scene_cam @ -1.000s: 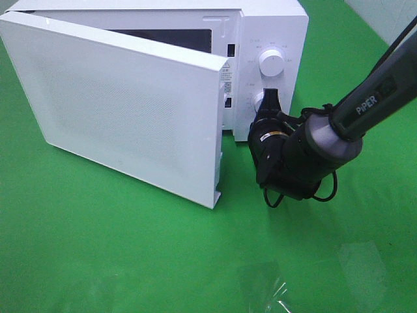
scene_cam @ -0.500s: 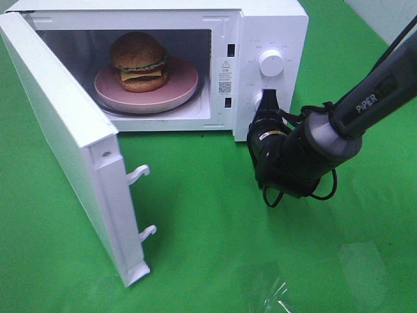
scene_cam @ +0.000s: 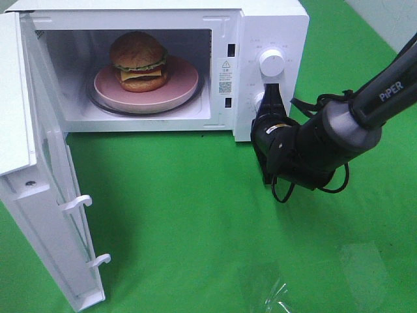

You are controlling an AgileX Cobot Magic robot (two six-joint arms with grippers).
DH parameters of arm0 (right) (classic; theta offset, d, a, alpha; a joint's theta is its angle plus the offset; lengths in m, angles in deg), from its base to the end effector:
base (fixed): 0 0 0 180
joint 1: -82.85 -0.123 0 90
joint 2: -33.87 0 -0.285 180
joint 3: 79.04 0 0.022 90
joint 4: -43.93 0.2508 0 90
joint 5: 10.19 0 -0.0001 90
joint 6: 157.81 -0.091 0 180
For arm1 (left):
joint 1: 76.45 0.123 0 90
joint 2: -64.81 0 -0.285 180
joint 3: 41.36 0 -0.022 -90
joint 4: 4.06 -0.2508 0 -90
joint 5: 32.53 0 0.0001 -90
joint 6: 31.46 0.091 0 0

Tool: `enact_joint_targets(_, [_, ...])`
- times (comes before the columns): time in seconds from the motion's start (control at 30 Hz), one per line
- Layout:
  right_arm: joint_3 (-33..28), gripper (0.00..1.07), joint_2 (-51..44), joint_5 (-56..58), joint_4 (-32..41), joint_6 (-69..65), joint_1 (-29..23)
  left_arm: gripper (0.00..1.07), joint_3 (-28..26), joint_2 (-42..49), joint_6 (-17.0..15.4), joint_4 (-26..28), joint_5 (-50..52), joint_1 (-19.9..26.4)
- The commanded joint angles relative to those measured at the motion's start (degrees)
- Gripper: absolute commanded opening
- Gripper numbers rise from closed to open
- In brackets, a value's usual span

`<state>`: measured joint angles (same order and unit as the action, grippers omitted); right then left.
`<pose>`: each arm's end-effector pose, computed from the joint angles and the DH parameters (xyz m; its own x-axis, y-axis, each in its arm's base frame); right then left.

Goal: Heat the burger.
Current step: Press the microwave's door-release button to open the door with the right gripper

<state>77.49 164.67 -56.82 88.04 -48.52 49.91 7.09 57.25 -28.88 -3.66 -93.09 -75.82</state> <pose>0.3480 0.1707 0.0866 0.0067 1.0000 -0.0018 0.3920 -0.0009 0.9200 -0.0055 -0.0006 0.2782 -0.4471 0.0367 -0.8937 0.0130 0.9993 0.0345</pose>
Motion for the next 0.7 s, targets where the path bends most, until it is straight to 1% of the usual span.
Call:
enact_joint_targets(0.03, [-0.52, 0.00, -2.75, -5.90, -1.83, 1.20, 0.63, 0.97, 0.06, 1.26, -0.23, 0.11, 0.86, 0.29])
enact_joint_targets(0.1, [-2.18, 0.00, -3.90, -2.46, -2.06, 2.35, 0.06, 0.97, 0.06, 1.26, -0.23, 0.11, 0.86, 0.29])
enact_joint_targets(0.13, [-2.18, 0.00, -3.90, -2.46, -2.06, 2.35, 0.06, 0.97, 0.06, 1.26, -0.23, 0.11, 0.86, 0.29])
enact_joint_targets(0.27, [-4.87, 0.00, -6.19, 2.75, -4.18, 2.64, 0.06, 0.97, 0.06, 1.26, -0.23, 0.11, 0.86, 0.29])
enact_joint_targets(0.47, [-7.05, 0.00, -8.48, 6.76, -6.65, 3.95, 0.06, 0.97, 0.06, 1.26, -0.23, 0.11, 0.86, 0.29])
enact_joint_targets(0.57, [-9.17, 0.00, -11.17, 9.80, -7.68, 7.68, 0.06, 0.97, 0.06, 1.26, -0.23, 0.11, 0.86, 0.29])
enact_joint_targets(0.7, [-10.49, 0.00, -13.24, 11.80, -8.71, 11.80, 0.06, 0.97, 0.06, 1.26, -0.23, 0.11, 0.86, 0.29])
